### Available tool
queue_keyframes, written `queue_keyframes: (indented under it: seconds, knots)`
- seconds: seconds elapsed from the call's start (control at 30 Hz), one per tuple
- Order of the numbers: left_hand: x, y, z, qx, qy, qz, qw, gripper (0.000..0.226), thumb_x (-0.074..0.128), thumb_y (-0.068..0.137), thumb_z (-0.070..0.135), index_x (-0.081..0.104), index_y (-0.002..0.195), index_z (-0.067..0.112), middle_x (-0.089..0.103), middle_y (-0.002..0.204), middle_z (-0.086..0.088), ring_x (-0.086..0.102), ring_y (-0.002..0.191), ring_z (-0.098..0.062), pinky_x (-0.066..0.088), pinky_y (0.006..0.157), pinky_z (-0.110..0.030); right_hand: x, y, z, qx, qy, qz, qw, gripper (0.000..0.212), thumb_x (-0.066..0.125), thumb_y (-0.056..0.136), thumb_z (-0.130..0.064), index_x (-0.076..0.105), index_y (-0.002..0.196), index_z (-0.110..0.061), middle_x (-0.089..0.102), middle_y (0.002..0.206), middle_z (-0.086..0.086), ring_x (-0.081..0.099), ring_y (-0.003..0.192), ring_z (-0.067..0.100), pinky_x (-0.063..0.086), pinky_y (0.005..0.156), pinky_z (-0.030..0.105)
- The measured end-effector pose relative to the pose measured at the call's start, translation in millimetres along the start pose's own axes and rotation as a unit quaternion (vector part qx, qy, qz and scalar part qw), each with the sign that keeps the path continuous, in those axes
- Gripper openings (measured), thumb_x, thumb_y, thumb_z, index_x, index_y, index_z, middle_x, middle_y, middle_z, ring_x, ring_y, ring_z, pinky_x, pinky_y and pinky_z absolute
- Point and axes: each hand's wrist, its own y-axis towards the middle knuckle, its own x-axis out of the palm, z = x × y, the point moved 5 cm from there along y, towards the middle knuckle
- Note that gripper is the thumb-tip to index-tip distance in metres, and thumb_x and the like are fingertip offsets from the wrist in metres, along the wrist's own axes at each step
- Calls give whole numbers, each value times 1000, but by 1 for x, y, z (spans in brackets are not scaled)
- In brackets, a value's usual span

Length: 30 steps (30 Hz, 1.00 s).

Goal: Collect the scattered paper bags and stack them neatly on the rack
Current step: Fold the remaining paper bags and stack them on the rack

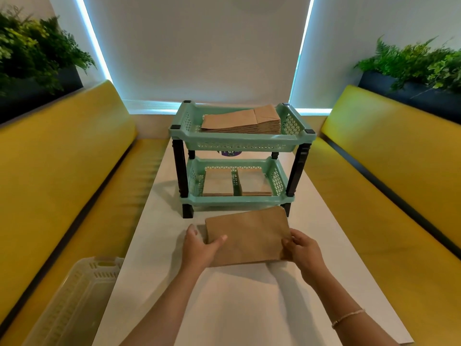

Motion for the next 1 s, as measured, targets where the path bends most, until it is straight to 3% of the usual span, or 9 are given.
queue_keyframes:
  seconds: [0.07,0.2,0.33,0.4,0.53,0.67,0.8,0.9,1.0]
  knots:
    - [-4,-3,-2,1,-116,-21,993,100,84,66,29,24,145,15,45,140,-9,49,123,-26,46,98,-40,-3,-7,3,7,76,-29,997,23,46,96,-3,63,109,-9,64,101,9,60,95,32,53,86,47]
    - [-10,-20,4,47,-243,-85,965,56,79,69,5,54,116,20,62,108,-5,61,93,-16,52,70,-24,-9,-21,13,20,140,-88,986,17,46,94,-1,61,100,-8,64,99,15,58,90,33,51,79,40]
    - [-2,-35,-5,63,-248,-97,962,43,82,66,5,64,99,25,63,110,-4,61,101,-20,53,85,-30,-11,-33,21,22,82,-100,991,15,57,87,2,62,95,-9,65,94,9,58,87,27,50,69,29]
    - [4,-42,-10,60,-229,-97,967,41,84,64,7,65,96,25,63,108,0,59,103,-13,50,89,-26,-8,-37,24,27,70,-92,993,19,64,81,2,63,94,-12,66,92,5,60,84,22,48,62,25]
    - [8,-53,-3,75,-211,-69,972,30,84,63,6,65,82,21,65,92,7,58,90,-3,45,68,-3,-8,-39,27,10,81,-53,995,20,69,76,2,65,93,-8,67,93,13,63,81,26,53,59,29]
    - [-4,-55,27,120,-216,-44,968,27,84,61,6,65,73,19,67,79,5,62,78,-10,52,73,-23,-11,-37,8,-24,130,-31,991,20,67,76,8,66,88,-8,67,92,11,62,82,27,54,63,34]
    - [-15,-59,45,190,-226,-56,954,27,82,60,5,65,78,17,67,77,7,63,71,1,53,66,-17,-12,-39,-1,-33,149,-40,987,26,67,73,11,64,88,-10,66,89,6,60,81,22,50,64,32]
    - [-10,-59,27,172,-211,-66,960,40,84,56,14,64,90,21,70,86,5,63,84,-3,53,81,-25,-10,-44,12,-17,138,-46,989,28,69,70,13,64,86,-10,66,86,7,60,79,20,48,61,27]
    - [0,-64,9,141,-197,-61,968,46,86,57,11,62,93,24,68,91,7,59,86,8,46,89,-24,-9,-47,25,-8,141,-41,989,31,71,68,14,66,87,-10,67,85,6,61,79,20,50,59,25]
